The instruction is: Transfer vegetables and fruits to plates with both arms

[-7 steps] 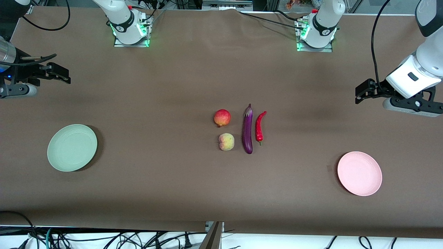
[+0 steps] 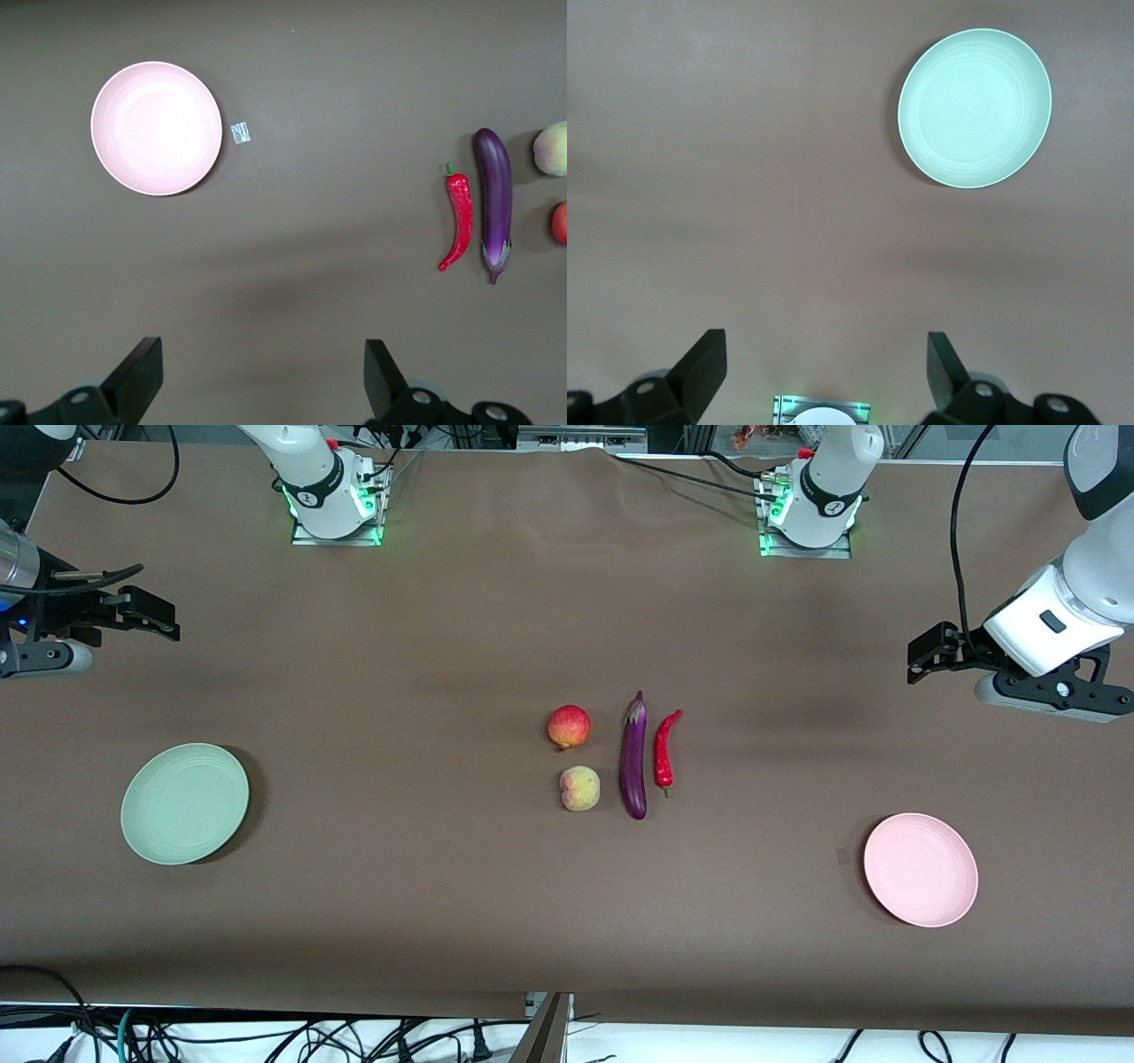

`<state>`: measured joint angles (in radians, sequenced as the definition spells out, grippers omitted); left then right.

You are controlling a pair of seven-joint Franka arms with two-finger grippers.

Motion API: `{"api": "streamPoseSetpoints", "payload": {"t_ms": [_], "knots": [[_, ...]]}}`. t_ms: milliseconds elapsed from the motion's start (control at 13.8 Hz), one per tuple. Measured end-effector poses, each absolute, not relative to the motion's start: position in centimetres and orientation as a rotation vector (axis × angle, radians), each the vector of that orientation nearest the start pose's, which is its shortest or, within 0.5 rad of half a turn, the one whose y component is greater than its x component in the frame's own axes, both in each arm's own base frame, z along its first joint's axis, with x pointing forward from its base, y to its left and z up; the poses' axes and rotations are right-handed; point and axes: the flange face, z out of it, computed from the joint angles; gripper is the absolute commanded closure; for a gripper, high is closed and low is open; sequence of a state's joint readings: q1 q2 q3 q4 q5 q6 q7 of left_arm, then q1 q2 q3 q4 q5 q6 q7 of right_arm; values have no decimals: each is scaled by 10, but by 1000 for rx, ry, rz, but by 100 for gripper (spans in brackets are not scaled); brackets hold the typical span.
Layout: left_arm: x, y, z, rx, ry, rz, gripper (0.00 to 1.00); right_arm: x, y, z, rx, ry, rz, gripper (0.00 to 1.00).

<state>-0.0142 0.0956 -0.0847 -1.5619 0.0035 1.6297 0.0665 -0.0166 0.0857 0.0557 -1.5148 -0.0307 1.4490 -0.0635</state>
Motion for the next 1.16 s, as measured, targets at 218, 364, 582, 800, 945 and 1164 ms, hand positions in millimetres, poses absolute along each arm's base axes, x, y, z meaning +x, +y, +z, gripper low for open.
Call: {"api": "streamPoseSetpoints", "payload": {"t_ms": [218, 364, 582, 800, 945, 1164], "knots": [[584, -57, 580, -3135, 264, 42, 0, 566, 12, 593, -3152, -145, 241, 0], [584, -58, 580, -3134, 268, 44, 0, 567, 7, 593, -3152, -131, 240, 0], [583, -66, 578, -3135, 288, 56, 0, 567, 6, 592, -3151, -129, 239, 0], [583, -91, 567, -3165, 350, 106, 0, 567, 7, 592, -3148, -130, 239, 0], [584, -113, 554, -3166, 408, 145, 0, 567, 8, 592, -3146, -131, 238, 0], [587, -144, 523, -3156, 465, 230, 0, 567, 10, 593, -3145, -137, 237, 0]]}}
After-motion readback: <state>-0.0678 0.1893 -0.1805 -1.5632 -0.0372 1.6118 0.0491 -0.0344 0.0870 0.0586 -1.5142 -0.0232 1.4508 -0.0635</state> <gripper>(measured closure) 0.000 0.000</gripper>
